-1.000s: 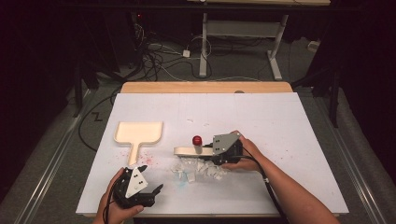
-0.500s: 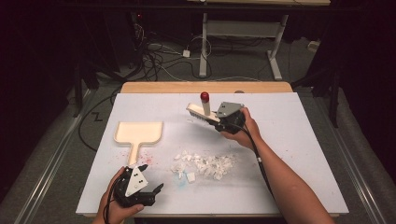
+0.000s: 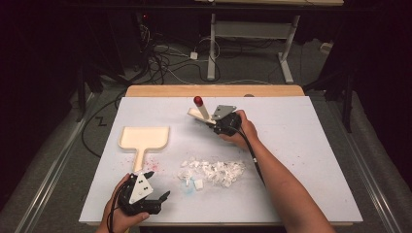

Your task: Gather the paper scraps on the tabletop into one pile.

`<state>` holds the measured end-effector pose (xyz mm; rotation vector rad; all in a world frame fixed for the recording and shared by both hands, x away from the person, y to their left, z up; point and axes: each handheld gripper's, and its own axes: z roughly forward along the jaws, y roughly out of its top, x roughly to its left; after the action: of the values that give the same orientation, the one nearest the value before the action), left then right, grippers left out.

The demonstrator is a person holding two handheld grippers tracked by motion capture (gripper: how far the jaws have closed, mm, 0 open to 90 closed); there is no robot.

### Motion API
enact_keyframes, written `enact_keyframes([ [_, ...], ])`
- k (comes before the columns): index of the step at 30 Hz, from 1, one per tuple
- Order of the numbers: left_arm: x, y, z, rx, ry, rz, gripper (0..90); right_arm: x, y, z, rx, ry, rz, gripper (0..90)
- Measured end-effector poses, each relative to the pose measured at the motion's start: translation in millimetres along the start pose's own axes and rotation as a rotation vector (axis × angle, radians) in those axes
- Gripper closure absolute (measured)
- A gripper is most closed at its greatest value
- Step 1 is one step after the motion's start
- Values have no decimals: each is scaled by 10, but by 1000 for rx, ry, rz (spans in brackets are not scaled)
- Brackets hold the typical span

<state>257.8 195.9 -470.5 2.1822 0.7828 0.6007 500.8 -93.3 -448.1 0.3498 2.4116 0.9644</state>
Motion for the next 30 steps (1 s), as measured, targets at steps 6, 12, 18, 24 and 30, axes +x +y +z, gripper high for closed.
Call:
enact_keyframes([
  [6,-19,-2,-22,-1,-4,7,179,189,-2,-210,-21,172,-86,679],
  [12,-28,4,-8,6,-8,12,179,424,-57,-592,-28,320,-218,679],
  [18,-49,25,8,7,-6,35,182,490,-97,-969,-97,343,-241,680],
  [24,-59,31,18,14,-5,40,182,451,-153,-1263,-143,220,-157,679],
  [30,-70,25,6,20,-7,30,182,390,-275,-1571,-57,17,-1,680],
])
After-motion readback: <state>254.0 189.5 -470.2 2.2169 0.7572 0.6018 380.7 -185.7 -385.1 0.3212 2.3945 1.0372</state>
